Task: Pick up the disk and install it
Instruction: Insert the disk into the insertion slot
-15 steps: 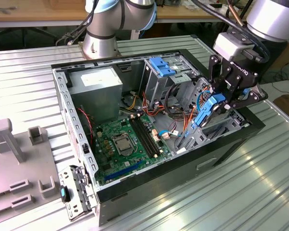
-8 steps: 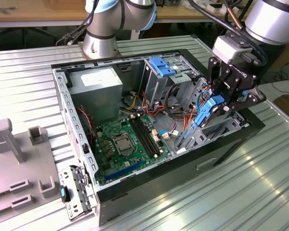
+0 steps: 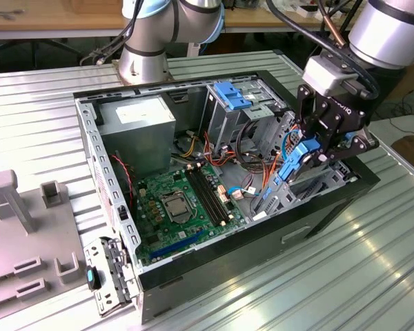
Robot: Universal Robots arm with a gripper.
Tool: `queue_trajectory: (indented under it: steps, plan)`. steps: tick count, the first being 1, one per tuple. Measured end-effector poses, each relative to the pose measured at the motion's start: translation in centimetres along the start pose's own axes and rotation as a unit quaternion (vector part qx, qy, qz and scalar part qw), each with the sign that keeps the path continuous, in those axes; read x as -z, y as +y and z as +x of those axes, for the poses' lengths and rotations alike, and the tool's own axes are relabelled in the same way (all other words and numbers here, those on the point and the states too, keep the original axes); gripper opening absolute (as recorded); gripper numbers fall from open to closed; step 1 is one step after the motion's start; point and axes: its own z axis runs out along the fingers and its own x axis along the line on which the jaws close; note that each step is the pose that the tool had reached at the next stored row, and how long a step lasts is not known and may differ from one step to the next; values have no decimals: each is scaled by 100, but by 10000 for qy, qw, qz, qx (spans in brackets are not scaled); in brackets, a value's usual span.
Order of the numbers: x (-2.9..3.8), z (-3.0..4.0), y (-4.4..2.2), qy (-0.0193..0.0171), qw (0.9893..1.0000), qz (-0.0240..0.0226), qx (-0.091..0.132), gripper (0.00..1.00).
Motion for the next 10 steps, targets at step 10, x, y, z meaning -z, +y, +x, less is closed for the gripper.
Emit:
queue_trajectory:
  steps: [10]
  plan:
    - [-84, 7, 2, -1, 10000, 0, 0, 37]
